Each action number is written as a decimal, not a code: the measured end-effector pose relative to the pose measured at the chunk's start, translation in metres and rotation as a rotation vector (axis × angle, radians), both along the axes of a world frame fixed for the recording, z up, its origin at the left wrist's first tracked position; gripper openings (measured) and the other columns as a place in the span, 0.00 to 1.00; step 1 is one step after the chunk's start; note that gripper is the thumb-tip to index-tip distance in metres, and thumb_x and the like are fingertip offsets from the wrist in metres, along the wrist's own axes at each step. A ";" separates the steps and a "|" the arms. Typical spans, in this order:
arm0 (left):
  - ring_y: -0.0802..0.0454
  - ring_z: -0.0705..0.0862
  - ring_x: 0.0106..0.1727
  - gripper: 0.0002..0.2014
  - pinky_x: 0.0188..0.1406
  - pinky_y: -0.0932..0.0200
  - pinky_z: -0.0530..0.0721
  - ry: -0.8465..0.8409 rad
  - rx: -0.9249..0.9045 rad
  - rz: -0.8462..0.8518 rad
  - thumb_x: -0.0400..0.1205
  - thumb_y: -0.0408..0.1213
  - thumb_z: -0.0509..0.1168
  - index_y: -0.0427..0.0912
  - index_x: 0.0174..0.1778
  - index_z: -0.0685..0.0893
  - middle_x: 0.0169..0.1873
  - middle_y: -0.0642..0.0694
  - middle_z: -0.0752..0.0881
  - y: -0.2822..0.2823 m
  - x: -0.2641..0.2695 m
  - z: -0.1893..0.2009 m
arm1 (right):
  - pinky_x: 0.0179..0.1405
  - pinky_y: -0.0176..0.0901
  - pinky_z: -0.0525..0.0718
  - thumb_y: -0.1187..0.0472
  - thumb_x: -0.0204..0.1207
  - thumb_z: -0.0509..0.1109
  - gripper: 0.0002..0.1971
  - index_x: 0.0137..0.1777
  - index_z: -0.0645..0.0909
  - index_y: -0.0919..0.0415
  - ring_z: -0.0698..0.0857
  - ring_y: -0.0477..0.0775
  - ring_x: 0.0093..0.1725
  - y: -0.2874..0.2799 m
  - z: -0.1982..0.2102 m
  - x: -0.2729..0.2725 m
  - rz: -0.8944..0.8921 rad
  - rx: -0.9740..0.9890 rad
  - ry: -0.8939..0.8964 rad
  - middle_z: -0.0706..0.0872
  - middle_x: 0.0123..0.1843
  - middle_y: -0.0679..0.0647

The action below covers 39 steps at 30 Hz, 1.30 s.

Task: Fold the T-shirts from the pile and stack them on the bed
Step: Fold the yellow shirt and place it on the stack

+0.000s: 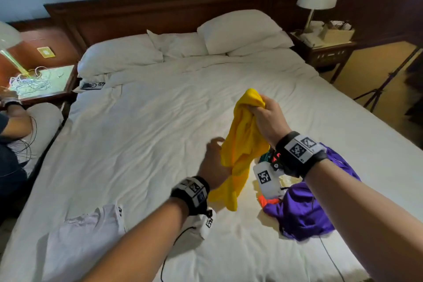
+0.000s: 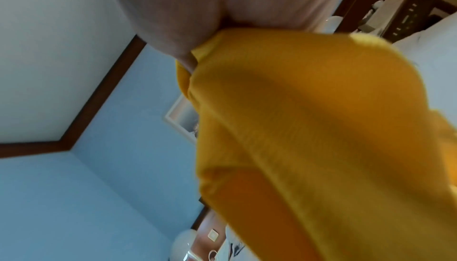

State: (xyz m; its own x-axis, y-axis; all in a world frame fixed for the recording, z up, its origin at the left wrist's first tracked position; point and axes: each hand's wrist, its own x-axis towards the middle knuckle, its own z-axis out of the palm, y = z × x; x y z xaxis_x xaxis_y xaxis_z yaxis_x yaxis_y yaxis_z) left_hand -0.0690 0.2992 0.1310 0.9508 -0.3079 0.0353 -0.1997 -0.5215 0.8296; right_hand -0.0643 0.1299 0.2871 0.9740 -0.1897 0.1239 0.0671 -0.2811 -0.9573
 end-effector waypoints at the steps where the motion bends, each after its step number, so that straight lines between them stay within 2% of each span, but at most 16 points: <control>1: 0.43 0.80 0.65 0.43 0.64 0.47 0.82 0.142 0.138 -0.027 0.64 0.64 0.73 0.52 0.75 0.71 0.66 0.44 0.76 -0.005 -0.001 -0.018 | 0.47 0.52 0.88 0.72 0.81 0.65 0.11 0.47 0.85 0.57 0.89 0.57 0.44 -0.003 0.003 0.000 -0.023 0.028 -0.006 0.90 0.44 0.57; 3: 0.38 0.83 0.67 0.38 0.64 0.42 0.83 0.283 0.275 -0.058 0.69 0.63 0.68 0.49 0.74 0.78 0.67 0.41 0.83 -0.007 0.004 -0.040 | 0.48 0.52 0.87 0.70 0.80 0.66 0.09 0.48 0.86 0.57 0.89 0.59 0.46 -0.016 0.000 0.001 -0.084 0.013 -0.013 0.90 0.46 0.59; 6: 0.36 0.86 0.47 0.06 0.43 0.44 0.83 0.194 0.202 0.061 0.81 0.40 0.63 0.46 0.51 0.83 0.45 0.41 0.88 0.003 0.017 -0.033 | 0.50 0.56 0.87 0.67 0.78 0.65 0.09 0.53 0.85 0.61 0.88 0.66 0.51 -0.050 -0.017 0.000 -0.186 -0.268 0.078 0.90 0.50 0.62; 9: 0.37 0.77 0.35 0.10 0.31 0.46 0.73 0.103 0.129 0.032 0.76 0.26 0.57 0.48 0.39 0.71 0.31 0.41 0.78 0.009 0.025 -0.001 | 0.46 0.52 0.80 0.66 0.78 0.63 0.09 0.57 0.78 0.61 0.82 0.66 0.51 -0.068 -0.042 -0.012 -0.161 -0.683 0.390 0.85 0.58 0.67; 12: 0.32 0.79 0.40 0.10 0.36 0.44 0.78 0.013 0.117 -0.090 0.74 0.27 0.56 0.48 0.42 0.75 0.32 0.41 0.80 0.001 0.027 0.032 | 0.67 0.60 0.78 0.53 0.76 0.71 0.33 0.80 0.67 0.54 0.73 0.65 0.73 -0.053 -0.071 -0.030 0.039 -0.891 0.469 0.74 0.77 0.60; 14: 0.33 0.81 0.40 0.08 0.37 0.44 0.80 -0.029 0.064 -0.124 0.74 0.31 0.57 0.46 0.43 0.78 0.33 0.41 0.83 -0.006 0.028 0.051 | 0.72 0.60 0.73 0.45 0.75 0.74 0.35 0.81 0.69 0.49 0.72 0.58 0.76 -0.035 -0.088 -0.037 0.226 -0.778 0.316 0.75 0.77 0.53; 16: 0.37 0.82 0.40 0.07 0.37 0.46 0.81 -0.063 0.028 -0.122 0.74 0.32 0.60 0.47 0.43 0.81 0.33 0.43 0.85 -0.007 0.029 0.066 | 0.57 0.52 0.77 0.52 0.82 0.72 0.08 0.60 0.81 0.46 0.81 0.46 0.56 -0.018 -0.094 -0.042 0.278 -0.544 0.176 0.86 0.56 0.47; 17: 0.39 0.83 0.39 0.08 0.36 0.48 0.82 -0.045 0.035 -0.137 0.73 0.33 0.62 0.49 0.42 0.82 0.33 0.45 0.85 -0.003 0.029 0.071 | 0.48 0.50 0.77 0.59 0.85 0.70 0.05 0.49 0.80 0.47 0.80 0.44 0.45 -0.016 -0.095 -0.041 0.229 -0.472 0.103 0.85 0.44 0.46; 20: 0.43 0.86 0.37 0.03 0.35 0.49 0.83 0.060 0.183 -0.216 0.70 0.40 0.71 0.49 0.38 0.84 0.31 0.49 0.87 0.027 0.031 0.067 | 0.32 0.45 0.73 0.71 0.84 0.65 0.10 0.44 0.80 0.56 0.75 0.50 0.33 -0.026 -0.096 -0.037 0.050 -0.327 0.060 0.78 0.33 0.49; 23: 0.47 0.80 0.32 0.15 0.34 0.45 0.80 0.170 0.317 -0.192 0.68 0.48 0.73 0.38 0.35 0.83 0.28 0.48 0.81 0.067 0.034 0.045 | 0.29 0.45 0.68 0.75 0.81 0.60 0.10 0.44 0.79 0.63 0.72 0.52 0.31 -0.045 -0.102 -0.033 -0.091 -0.272 0.123 0.75 0.31 0.52; 25: 0.53 0.81 0.32 0.15 0.40 0.49 0.82 0.168 0.150 -0.147 0.75 0.48 0.75 0.38 0.41 0.89 0.32 0.49 0.85 0.079 0.030 0.037 | 0.30 0.46 0.69 0.77 0.78 0.58 0.11 0.44 0.78 0.63 0.75 0.58 0.34 -0.051 -0.106 -0.032 -0.121 -0.313 0.183 0.78 0.33 0.56; 27: 0.49 0.90 0.44 0.14 0.52 0.47 0.88 0.178 -0.087 -0.108 0.78 0.50 0.75 0.44 0.52 0.93 0.43 0.50 0.93 0.073 0.024 0.041 | 0.31 0.46 0.72 0.78 0.77 0.59 0.10 0.48 0.79 0.65 0.79 0.61 0.38 -0.045 -0.108 -0.034 -0.066 -0.399 0.238 0.82 0.39 0.60; 29: 0.43 0.92 0.53 0.16 0.56 0.43 0.90 0.169 -0.239 -0.081 0.79 0.51 0.74 0.46 0.56 0.92 0.49 0.48 0.94 0.056 0.017 0.052 | 0.40 0.45 0.78 0.76 0.76 0.63 0.14 0.58 0.80 0.63 0.81 0.58 0.47 -0.031 -0.107 -0.037 0.018 -0.485 0.218 0.84 0.50 0.58; 31: 0.46 0.93 0.52 0.13 0.56 0.43 0.90 0.100 -0.266 -0.044 0.81 0.48 0.73 0.46 0.57 0.92 0.47 0.49 0.94 0.038 0.013 0.060 | 0.52 0.46 0.82 0.70 0.76 0.69 0.19 0.66 0.81 0.55 0.82 0.52 0.55 -0.013 -0.106 -0.039 0.091 -0.435 0.127 0.83 0.59 0.51; 35: 0.52 0.90 0.44 0.08 0.51 0.46 0.90 0.005 -0.190 -0.015 0.84 0.43 0.71 0.46 0.54 0.92 0.42 0.48 0.93 0.020 0.002 0.064 | 0.44 0.48 0.89 0.45 0.82 0.71 0.11 0.57 0.85 0.49 0.89 0.54 0.46 0.016 -0.094 -0.045 0.153 -0.001 0.150 0.90 0.48 0.50; 39: 0.49 0.90 0.49 0.10 0.55 0.50 0.89 0.078 -0.201 -0.105 0.85 0.35 0.66 0.46 0.57 0.92 0.46 0.48 0.93 0.014 -0.013 0.068 | 0.43 0.61 0.93 0.55 0.81 0.76 0.06 0.53 0.89 0.56 0.93 0.61 0.42 0.018 -0.095 -0.049 0.038 0.087 0.066 0.93 0.42 0.56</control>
